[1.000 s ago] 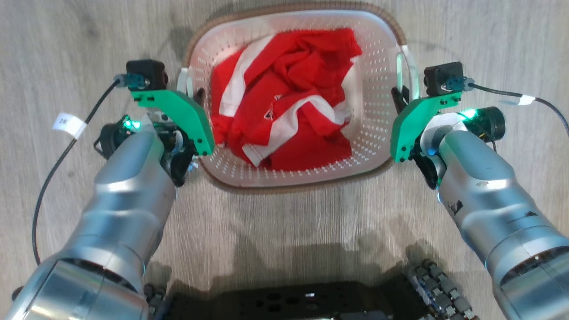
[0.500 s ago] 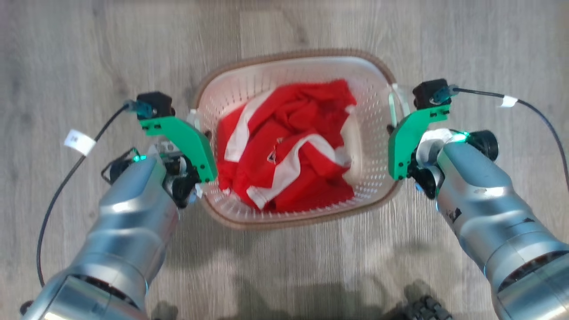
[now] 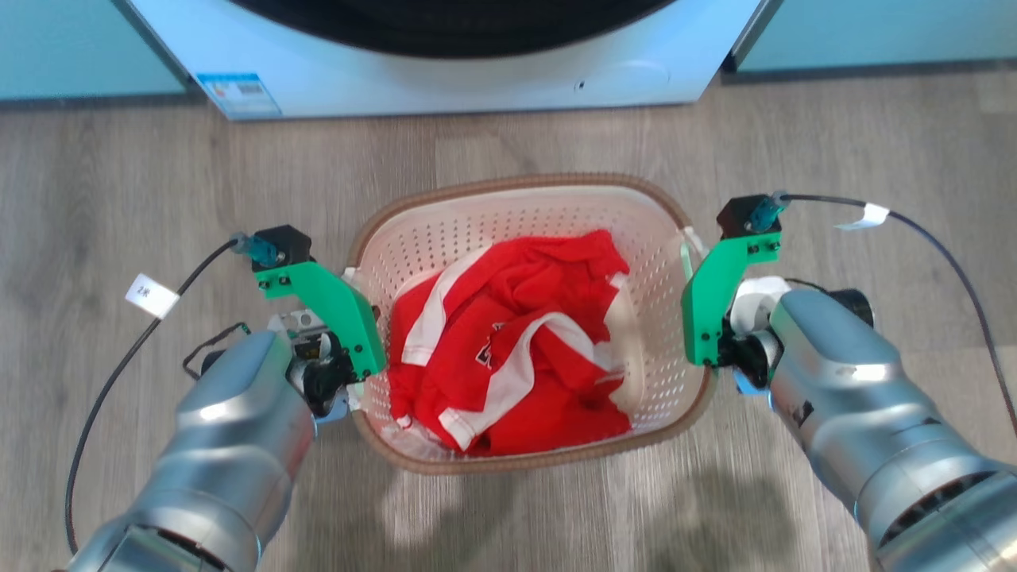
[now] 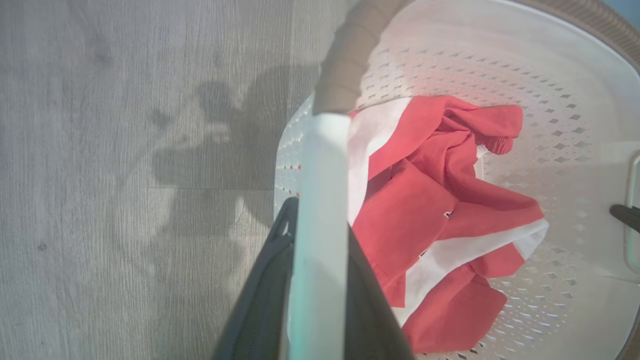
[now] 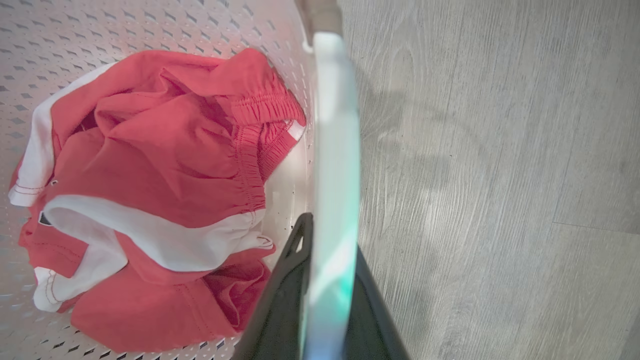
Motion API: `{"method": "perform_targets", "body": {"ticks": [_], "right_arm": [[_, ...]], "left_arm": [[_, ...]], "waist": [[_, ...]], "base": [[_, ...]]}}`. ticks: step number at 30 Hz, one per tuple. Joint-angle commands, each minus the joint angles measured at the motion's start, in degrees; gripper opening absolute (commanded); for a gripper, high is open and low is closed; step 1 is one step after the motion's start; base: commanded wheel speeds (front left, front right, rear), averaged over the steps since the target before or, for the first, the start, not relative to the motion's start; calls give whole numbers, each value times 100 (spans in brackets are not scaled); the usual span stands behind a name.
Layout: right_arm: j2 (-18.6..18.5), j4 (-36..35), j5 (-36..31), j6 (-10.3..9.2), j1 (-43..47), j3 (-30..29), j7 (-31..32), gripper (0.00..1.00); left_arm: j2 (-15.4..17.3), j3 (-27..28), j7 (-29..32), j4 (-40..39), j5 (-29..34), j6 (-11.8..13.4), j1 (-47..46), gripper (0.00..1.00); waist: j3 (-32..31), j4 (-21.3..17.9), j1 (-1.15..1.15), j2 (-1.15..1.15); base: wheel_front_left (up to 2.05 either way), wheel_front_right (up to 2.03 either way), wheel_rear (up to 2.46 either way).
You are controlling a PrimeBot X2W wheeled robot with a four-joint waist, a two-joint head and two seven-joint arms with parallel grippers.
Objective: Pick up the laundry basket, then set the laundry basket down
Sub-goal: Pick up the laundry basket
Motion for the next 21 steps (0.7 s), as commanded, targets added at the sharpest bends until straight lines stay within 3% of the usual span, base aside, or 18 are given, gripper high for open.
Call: {"method": "perform_targets", "body": {"ticks": [1, 21], "right_arm": [[-95, 89, 5, -59, 186, 108, 124, 0], [-28, 200, 334, -59, 486, 78, 1002, 0]], "left_arm": [[300, 85, 6, -100, -90, -47, -168, 0], [425, -107, 412, -15, -499, -47, 240, 0]], "waist": [[-223, -40, 0, 0], [-1462, -100, 0, 0]], "base": [[0, 0, 0], [0, 0, 0]]}}
